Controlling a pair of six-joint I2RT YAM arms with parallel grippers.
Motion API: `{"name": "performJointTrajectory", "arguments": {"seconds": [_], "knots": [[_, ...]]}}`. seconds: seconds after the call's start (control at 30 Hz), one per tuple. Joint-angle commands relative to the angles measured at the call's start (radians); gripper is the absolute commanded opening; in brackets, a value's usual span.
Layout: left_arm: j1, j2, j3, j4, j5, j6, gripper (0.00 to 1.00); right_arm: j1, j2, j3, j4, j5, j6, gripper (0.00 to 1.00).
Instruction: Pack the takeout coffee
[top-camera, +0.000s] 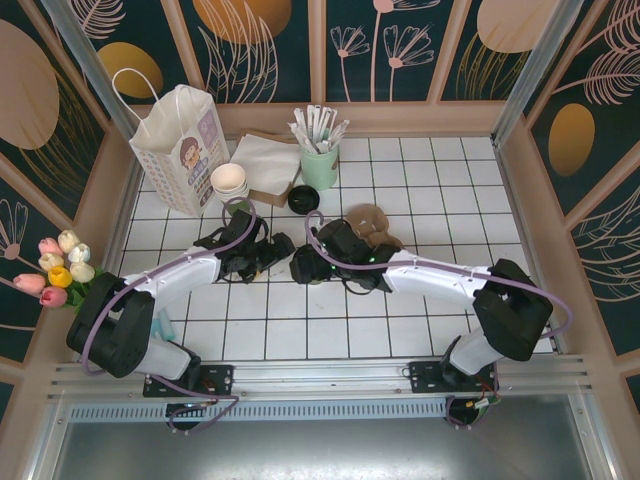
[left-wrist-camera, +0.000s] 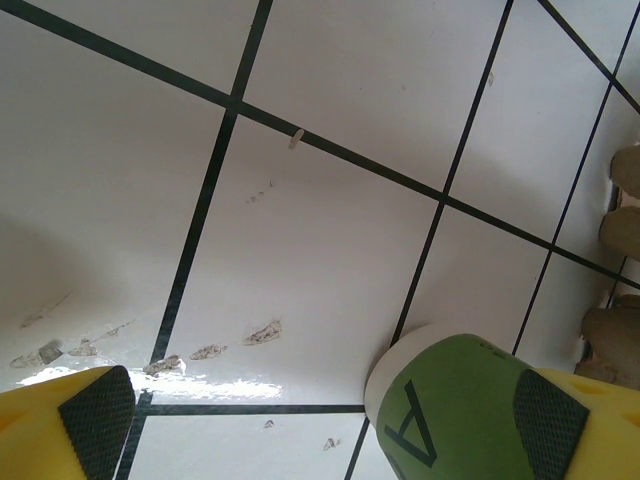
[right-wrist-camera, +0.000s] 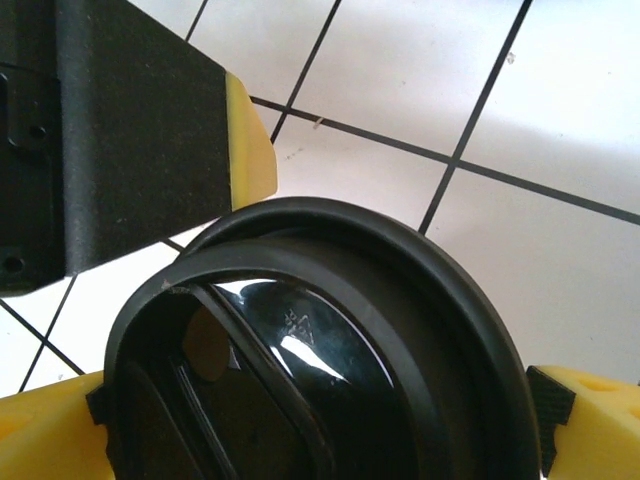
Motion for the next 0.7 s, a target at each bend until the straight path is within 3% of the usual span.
{"name": "performJointTrajectory", "arguments": {"seconds": [0.0, 0.3, 0.67], "knots": [[-0.005, -0.021, -0.001, -0.004, 0.009, -0.016, 0.99, 0.002, -0.029, 0.009, -0.104, 0.011, 0.005, 0.99], [-0.006, 0.004, 0.035, -0.020, 0.024, -0.009, 0.98, -0.008, -0.044, 0.037, -0.117, 0.058, 0.000, 0.99], [-0.007, -0.026, 0.088, -0.056, 0.025, -0.006, 0.98, -0.114, -0.097, -0.044, -0.017, -0.119, 0.013, 0.95]]}}
